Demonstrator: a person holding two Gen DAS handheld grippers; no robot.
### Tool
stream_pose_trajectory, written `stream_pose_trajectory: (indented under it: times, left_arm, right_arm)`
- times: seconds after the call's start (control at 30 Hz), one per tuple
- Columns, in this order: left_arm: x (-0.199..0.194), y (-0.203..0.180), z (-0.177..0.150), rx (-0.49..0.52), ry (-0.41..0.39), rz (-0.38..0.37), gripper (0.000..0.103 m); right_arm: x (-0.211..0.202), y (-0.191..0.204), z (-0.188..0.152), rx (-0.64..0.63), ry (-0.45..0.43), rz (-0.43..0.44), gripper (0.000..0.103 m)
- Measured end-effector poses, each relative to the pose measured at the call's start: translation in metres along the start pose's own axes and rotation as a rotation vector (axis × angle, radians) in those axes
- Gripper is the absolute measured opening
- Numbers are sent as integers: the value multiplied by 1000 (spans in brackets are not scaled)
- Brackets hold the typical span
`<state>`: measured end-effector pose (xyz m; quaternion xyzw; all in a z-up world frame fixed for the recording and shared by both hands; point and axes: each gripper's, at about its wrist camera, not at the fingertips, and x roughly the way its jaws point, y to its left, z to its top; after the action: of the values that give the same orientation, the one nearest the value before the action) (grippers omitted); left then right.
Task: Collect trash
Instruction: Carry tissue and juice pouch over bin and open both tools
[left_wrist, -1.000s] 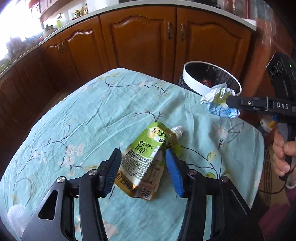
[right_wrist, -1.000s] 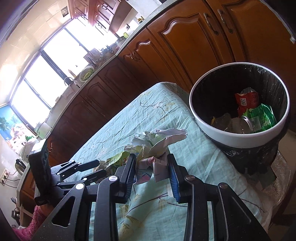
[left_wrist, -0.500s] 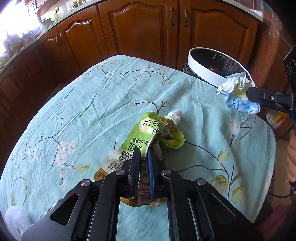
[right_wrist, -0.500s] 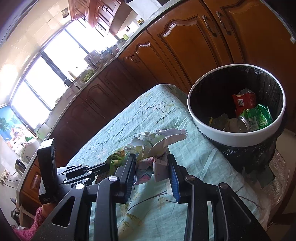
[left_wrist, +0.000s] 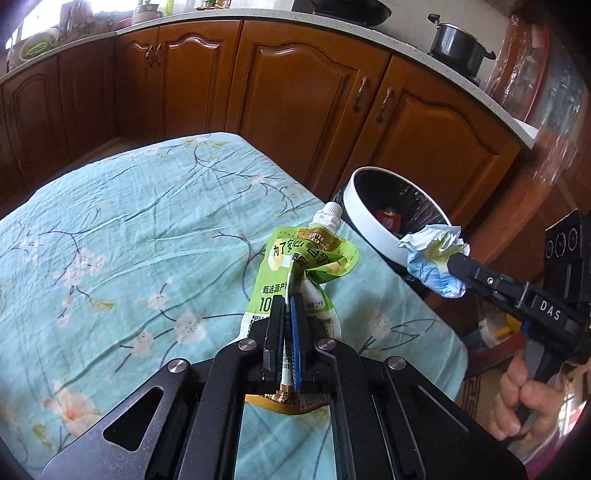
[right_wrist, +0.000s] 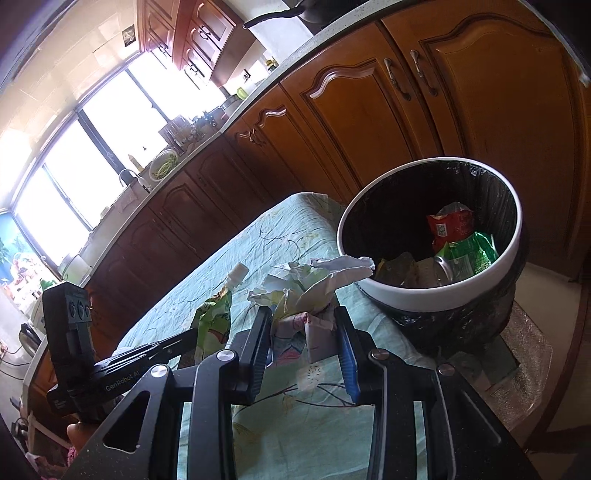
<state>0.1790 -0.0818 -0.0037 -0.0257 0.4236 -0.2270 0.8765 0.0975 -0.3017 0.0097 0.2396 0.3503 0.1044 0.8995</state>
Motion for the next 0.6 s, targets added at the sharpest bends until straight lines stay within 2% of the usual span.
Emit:
stream_pose_trajectory:
  times: [0.33, 0.6]
  left_arm:
    - [15, -54, 15, 50, -8, -55, 3]
    - [24, -73, 31, 77, -12, -69, 3]
  right_arm:
    - [-19, -23, 12, 9, -41, -50, 35]
    - [-24, -37, 22, 2, -57, -82, 35]
